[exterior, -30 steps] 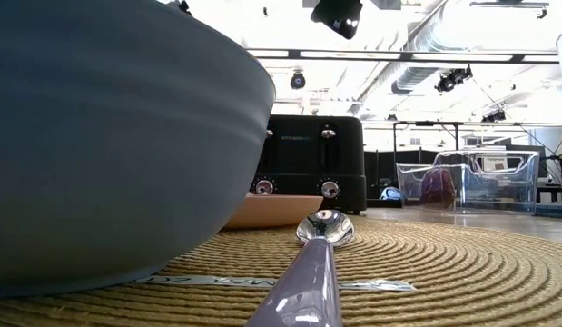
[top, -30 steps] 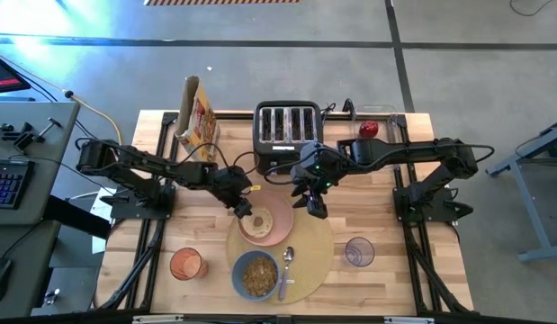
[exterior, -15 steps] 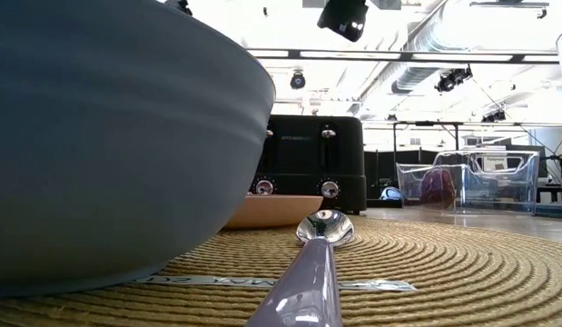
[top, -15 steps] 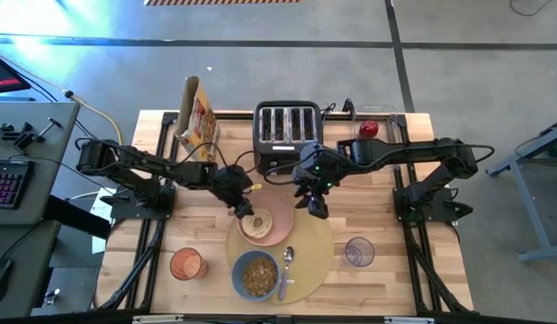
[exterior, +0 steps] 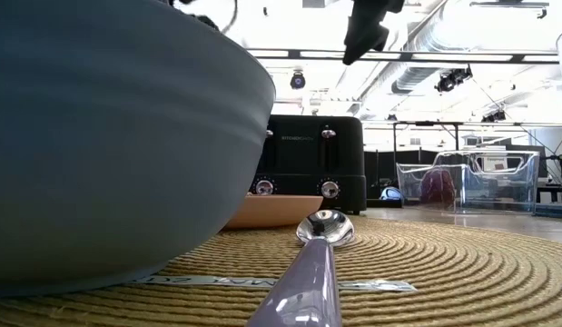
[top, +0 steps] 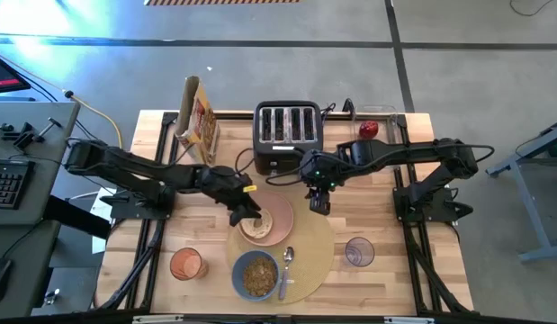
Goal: Arrange a breakfast setting
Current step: Put the red apple on the plate
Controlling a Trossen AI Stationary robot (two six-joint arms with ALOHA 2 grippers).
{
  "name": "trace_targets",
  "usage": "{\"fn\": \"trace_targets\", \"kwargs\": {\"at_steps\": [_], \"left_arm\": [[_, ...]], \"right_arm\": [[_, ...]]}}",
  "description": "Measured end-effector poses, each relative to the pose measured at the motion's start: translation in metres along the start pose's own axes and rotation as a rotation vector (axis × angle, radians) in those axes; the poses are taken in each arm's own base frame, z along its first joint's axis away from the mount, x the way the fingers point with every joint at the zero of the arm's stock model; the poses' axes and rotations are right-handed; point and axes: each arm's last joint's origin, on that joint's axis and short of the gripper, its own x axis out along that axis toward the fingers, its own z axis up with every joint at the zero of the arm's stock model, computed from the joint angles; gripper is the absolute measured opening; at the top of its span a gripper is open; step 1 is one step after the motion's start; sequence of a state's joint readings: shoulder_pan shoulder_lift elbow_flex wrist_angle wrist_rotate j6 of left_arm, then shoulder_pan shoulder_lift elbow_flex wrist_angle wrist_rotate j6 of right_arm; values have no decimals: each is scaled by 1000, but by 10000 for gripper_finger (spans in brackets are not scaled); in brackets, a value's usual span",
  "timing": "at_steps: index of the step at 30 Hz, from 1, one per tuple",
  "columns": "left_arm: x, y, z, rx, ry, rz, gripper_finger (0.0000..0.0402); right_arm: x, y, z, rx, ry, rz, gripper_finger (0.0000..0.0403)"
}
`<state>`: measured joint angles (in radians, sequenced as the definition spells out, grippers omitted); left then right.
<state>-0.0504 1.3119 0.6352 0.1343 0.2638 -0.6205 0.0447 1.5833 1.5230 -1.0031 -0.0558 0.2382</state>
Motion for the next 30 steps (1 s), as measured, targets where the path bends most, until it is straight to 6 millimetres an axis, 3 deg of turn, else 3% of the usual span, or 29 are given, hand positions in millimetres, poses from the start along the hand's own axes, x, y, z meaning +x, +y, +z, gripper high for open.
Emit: {"fn": "trace_targets", "kwargs": {"at_steps": [8, 14, 30], "left_arm": [[-45, -32, 2, 144, -188, 66, 152], [-65, -50, -4, 243, -324, 158, 152], [-73, -59, -6, 473, -429, 334, 151]], "right_arm": [[0, 9, -3, -3, -4, -29, 156], [0, 12, -7, 41, -12, -170, 156], [-4, 6, -24, 295, -2, -502, 156]]}}
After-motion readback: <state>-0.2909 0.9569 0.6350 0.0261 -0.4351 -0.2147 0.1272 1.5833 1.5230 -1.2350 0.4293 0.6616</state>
